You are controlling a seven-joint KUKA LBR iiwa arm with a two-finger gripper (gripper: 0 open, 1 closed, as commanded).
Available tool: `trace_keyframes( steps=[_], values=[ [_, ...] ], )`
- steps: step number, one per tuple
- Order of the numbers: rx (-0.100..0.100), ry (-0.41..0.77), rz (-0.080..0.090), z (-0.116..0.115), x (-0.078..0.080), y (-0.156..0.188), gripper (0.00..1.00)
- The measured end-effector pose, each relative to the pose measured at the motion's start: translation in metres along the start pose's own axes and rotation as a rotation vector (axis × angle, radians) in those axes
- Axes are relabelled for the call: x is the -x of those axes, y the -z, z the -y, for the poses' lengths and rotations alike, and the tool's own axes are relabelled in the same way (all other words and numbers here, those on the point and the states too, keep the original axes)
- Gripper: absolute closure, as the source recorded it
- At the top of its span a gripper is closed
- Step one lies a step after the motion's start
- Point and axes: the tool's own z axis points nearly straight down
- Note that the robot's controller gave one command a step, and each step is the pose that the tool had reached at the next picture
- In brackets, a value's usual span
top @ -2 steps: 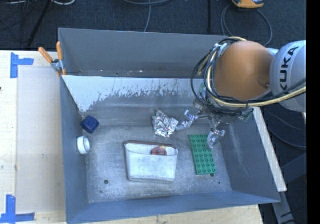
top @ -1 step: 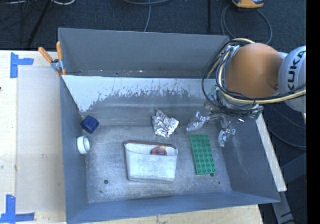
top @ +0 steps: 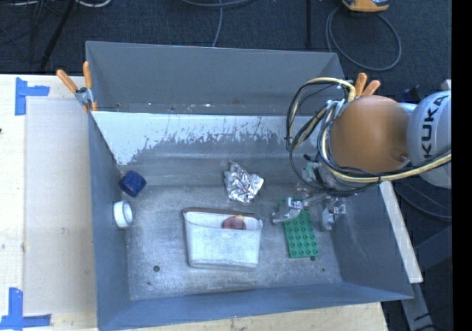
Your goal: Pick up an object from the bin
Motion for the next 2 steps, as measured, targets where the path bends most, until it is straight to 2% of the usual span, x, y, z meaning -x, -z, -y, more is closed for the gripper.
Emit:
trace_keyframes(
  steps=[1, 2],
  values=[
    [-0.002, -0.003, 0.003, 0.001, 0.001, 0.002, 1.0],
    [0.002, 0.006, -0.002, -0.011, 0.04, 0.132, 1.0]
  ],
)
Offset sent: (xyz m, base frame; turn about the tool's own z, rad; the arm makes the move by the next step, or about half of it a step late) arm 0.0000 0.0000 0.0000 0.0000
